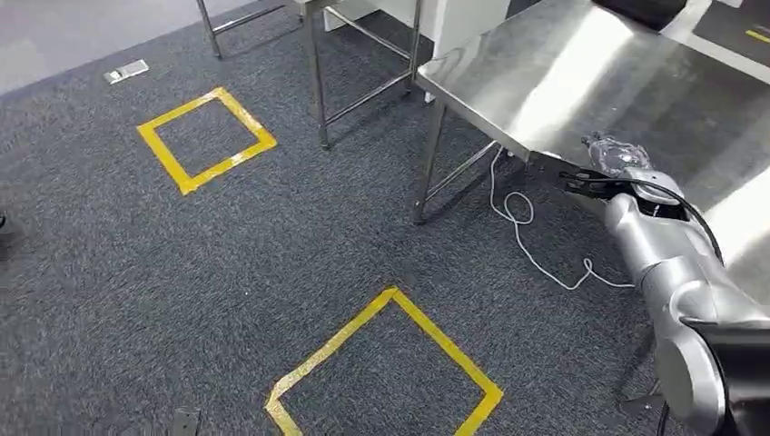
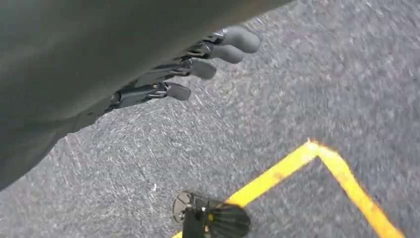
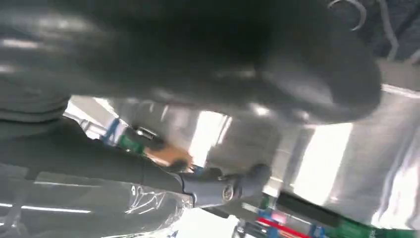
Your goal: Take the parts from the cabinet and place them on the table.
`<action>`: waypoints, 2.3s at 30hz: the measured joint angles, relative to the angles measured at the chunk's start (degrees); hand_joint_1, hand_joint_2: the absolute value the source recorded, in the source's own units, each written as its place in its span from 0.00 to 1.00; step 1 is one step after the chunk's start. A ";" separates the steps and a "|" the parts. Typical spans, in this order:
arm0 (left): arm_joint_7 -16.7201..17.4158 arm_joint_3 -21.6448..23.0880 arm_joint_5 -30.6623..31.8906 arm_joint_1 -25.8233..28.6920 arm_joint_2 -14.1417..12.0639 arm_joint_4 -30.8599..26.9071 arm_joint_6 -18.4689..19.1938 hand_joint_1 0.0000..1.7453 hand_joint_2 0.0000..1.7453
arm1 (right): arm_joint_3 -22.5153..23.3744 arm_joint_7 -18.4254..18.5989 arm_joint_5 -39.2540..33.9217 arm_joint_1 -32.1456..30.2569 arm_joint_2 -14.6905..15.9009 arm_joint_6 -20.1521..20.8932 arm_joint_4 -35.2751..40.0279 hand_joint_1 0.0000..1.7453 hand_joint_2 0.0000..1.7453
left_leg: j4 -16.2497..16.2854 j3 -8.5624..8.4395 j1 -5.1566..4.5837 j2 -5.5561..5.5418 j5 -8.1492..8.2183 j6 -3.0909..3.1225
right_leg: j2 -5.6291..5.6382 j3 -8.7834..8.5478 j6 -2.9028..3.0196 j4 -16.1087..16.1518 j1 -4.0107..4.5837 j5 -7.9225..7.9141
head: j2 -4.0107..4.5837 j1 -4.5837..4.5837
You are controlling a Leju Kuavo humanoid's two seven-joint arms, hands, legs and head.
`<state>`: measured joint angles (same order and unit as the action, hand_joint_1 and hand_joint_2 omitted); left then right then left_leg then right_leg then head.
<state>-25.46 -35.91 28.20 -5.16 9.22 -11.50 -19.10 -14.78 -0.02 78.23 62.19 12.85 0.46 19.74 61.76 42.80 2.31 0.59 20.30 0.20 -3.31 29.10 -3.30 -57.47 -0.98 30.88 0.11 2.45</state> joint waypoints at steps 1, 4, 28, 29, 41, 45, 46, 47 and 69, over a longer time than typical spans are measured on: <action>-0.02 -0.04 0.00 -0.01 0.00 0.00 -0.04 0.00 0.00 | -0.07 -0.02 0.04 -0.08 -0.02 0.00 0.00 0.00 0.00 | -0.26 -0.04 -0.06 -0.54 -0.18 0.54 | 1.32 1.02 0.36 -1.55 -0.17 0.85 | 0.00 -0.51; -0.07 -0.13 0.00 0.02 -0.02 0.00 -0.02 0.00 0.00 | -0.15 -0.07 0.09 -0.55 0.07 0.07 -0.18 0.00 0.00 | -0.84 0.01 -0.07 -1.94 -0.45 1.04 | 3.30 8.86 1.45 -15.70 -0.20 5.56 | 0.00 -0.72; -0.18 -0.79 0.02 -0.02 -0.26 0.02 0.02 0.00 0.00 | -0.98 -0.07 1.18 1.19 -1.77 0.92 -0.31 0.00 0.00 | -0.17 -3.56 -1.34 0.63 2.73 -0.33 | 1.41 4.00 3.13 -0.92 1.54 -4.04 | 0.00 -0.59; -0.15 -0.79 0.00 -0.01 -0.24 0.02 0.02 0.00 0.00 | -1.01 -0.09 1.18 1.14 -1.77 0.92 -0.31 0.00 0.00 | -0.20 -3.52 -1.63 0.28 2.66 -0.03 | 1.05 3.96 3.02 -0.55 1.58 -4.11 | 0.00 -0.55; -0.13 -0.81 0.02 -0.07 -0.04 0.00 -0.04 0.00 0.00 | -1.25 -0.20 1.03 -0.33 -1.16 0.79 -0.72 0.00 0.00 | -2.19 -3.73 -0.82 -3.00 1.06 1.26 | 4.62 5.57 -0.28 -0.21 -0.62 -5.22 | 0.00 -0.66; -0.07 -0.81 0.02 0.14 0.02 0.00 -0.04 0.00 0.00 | -1.25 -0.20 0.35 -1.54 -1.37 0.31 -0.79 0.00 0.00 | -3.02 -3.59 -0.83 -4.04 0.16 -0.46 | 4.18 5.32 1.07 0.16 0.86 -5.89 | 0.00 -0.57; -0.07 -0.83 0.04 0.13 0.02 0.00 -0.04 0.00 0.00 | -1.25 -0.20 0.11 -2.02 -1.64 0.15 -0.79 0.00 0.00 | -2.49 -3.12 -0.67 -3.83 0.72 -0.69 | 3.74 5.02 1.90 0.92 -0.99 -6.42 | 0.00 -0.35; -0.07 -0.85 0.07 0.13 -0.07 0.00 -0.07 0.00 0.00 | -1.25 -0.20 -0.09 -2.62 -1.86 -0.04 -0.79 0.00 0.00 | -1.06 -2.70 -0.91 -2.48 2.01 -0.73 | 3.67 4.78 2.26 1.01 -0.64 -6.54 | 0.00 -0.31; 0.24 -0.98 2.27 -0.26 0.17 -0.02 -0.02 0.00 0.00 | 4.37 4.52 -5.77 -26.63 -0.48 -6.40 -2.75 0.00 0.00 | -3.08 -4.91 -1.01 -2.65 1.55 1.79 | 3.20 11.02 0.65 -12.23 0.19 -1.07 | 0.00 -0.57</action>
<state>-25.22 -36.89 30.47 -5.42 9.40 -11.52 -19.12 -10.40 4.50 72.46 35.56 12.37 -5.95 16.98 58.68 37.89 1.30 -2.07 21.85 1.98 -0.11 40.12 -2.65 -69.70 -0.80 29.81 0.11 1.88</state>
